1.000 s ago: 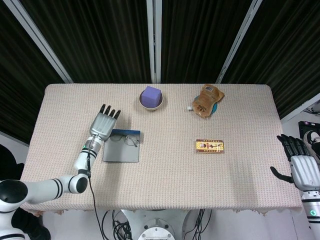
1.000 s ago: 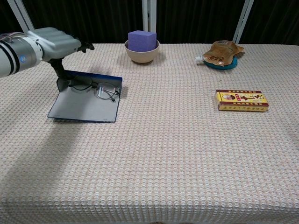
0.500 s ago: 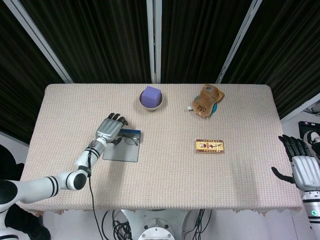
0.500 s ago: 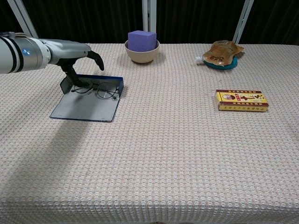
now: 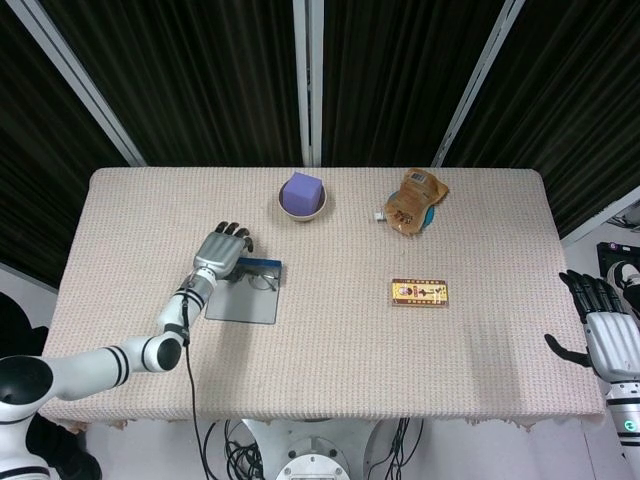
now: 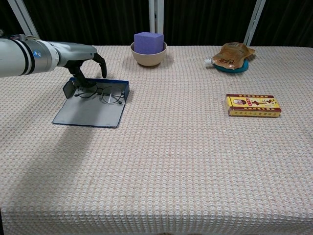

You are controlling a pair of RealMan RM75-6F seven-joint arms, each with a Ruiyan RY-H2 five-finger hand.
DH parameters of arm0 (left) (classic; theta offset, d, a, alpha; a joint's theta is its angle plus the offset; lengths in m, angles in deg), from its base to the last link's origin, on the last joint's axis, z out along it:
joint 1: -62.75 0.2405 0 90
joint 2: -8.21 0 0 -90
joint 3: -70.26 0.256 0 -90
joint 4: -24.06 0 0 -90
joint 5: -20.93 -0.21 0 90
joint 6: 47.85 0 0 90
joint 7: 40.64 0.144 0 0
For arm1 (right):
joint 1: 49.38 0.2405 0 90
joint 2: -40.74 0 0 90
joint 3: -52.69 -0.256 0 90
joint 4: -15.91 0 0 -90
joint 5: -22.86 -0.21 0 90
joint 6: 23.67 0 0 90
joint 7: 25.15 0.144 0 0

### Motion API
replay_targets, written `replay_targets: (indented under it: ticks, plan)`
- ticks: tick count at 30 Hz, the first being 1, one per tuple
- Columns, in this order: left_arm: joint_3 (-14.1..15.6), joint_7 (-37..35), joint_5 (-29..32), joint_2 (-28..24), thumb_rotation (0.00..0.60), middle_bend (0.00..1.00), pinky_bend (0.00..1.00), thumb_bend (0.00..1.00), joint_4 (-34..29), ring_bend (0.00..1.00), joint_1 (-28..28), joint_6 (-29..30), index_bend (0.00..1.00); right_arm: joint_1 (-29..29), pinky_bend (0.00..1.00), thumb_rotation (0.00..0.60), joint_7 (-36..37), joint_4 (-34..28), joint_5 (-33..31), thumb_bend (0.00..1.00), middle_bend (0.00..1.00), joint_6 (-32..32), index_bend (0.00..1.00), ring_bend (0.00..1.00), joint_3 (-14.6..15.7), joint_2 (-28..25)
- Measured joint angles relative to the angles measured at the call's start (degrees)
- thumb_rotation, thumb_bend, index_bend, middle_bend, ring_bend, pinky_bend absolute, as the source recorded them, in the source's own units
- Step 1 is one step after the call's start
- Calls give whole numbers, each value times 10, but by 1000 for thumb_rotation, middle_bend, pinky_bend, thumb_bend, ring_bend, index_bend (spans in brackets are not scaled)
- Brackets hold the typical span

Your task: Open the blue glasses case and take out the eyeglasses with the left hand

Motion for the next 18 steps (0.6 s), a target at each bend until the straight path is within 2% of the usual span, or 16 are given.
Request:
replay_targets:
  ticks: [18]
  plan:
    - [0,0,6,6,600,134,0,430,12,0,-2,1,399,0,0,600,-5,-4,-2,176,67,-2,24,0,-1,-2]
